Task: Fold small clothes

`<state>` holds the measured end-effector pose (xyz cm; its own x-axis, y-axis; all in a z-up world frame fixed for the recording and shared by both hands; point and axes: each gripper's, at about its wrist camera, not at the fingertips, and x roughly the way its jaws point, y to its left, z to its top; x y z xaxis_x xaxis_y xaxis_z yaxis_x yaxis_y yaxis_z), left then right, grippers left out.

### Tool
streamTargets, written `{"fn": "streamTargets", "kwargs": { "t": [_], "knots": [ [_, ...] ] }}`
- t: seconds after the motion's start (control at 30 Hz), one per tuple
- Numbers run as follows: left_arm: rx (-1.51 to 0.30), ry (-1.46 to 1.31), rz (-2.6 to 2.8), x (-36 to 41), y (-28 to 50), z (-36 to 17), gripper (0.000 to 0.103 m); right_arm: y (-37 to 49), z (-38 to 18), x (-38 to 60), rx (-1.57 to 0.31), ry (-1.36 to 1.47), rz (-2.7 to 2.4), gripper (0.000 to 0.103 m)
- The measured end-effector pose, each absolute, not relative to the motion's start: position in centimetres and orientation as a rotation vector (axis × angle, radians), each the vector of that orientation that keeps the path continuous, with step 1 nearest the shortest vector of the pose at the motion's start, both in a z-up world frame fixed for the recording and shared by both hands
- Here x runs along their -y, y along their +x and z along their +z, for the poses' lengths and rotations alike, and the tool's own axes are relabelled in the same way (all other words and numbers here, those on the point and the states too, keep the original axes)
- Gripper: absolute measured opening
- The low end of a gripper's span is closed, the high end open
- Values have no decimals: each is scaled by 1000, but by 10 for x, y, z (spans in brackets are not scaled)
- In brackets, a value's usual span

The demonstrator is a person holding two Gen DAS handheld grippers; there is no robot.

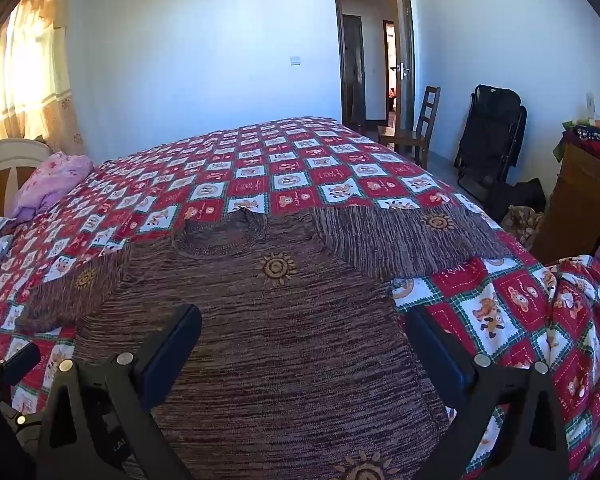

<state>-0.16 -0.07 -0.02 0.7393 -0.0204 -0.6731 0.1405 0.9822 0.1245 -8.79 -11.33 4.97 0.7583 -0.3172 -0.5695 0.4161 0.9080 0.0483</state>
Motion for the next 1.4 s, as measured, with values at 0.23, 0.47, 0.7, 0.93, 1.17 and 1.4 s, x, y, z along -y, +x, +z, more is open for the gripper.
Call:
{"fn": "streamTargets", "kwargs": {
  "t": [0.23,0.47,0.7,0.93,1.17,1.4],
  "knots": [
    [-757,108,-101,-1,0,-10,102,-85,44,112,-591,179,-400,102],
    [-772,84,-139,-12,0,-8,102,-79,35,97,-630,122,-425,102],
    [-783,67,-167,-11,0,-10,102,-80,36,98,-633,116,-420,102],
    [-753,84,-132,-13,-2,-7,102,-79,38,97,-629,114,-420,102],
    [-746,92,-127,-13,-3,-7,102,-77,39,94,-635,107,-412,102],
    [-751,94,-129,-14,-2,-7,102,-77,39,93,-637,108,-412,102]
  ]
}}
